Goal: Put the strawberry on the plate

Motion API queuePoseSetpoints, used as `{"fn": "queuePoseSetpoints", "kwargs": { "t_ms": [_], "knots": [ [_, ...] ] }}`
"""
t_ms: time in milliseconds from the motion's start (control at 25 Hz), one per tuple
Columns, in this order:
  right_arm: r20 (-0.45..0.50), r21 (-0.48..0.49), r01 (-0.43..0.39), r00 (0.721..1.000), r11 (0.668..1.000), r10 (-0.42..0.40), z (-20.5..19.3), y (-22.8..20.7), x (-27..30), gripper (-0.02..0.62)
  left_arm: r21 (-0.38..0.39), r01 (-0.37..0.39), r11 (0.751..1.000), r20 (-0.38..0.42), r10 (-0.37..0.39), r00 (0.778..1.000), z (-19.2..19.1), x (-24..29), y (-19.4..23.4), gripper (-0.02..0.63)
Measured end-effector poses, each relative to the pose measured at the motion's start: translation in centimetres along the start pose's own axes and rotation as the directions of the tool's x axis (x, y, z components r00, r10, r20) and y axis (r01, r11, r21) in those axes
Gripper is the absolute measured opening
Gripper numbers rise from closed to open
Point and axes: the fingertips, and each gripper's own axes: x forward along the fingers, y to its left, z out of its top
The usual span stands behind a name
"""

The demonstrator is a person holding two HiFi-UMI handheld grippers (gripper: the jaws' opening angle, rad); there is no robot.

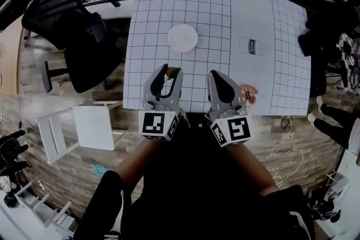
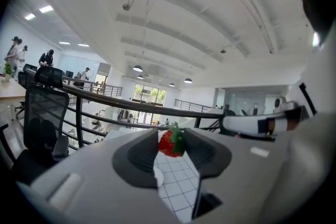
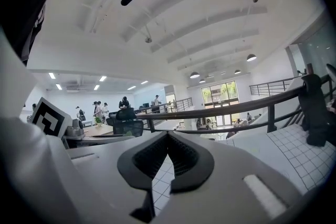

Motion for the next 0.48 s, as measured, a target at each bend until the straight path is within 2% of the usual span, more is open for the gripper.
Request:
{"fn": "queuePoseSetpoints", "kwargs": {
  "t_ms": [200, 480],
  "knots": [
    [-0.011, 0.033, 0.018, 1.000, 0.999, -0.018, -0.8, -3.5, 2.5, -0.003, -0.024, 0.003, 1.000, -0.059, -0.004, 0.998, -2.7, 5.2, 0.5, 0.155],
    [-0.029, 0.014, -0.013, 0.999, 1.000, 0.014, -2.0, -7.1, 6.4, -0.003, 0.016, -0.051, 0.999, -0.160, 0.053, 0.986, -6.2, 11.3, 2.2, 0.155]
  ]
}}
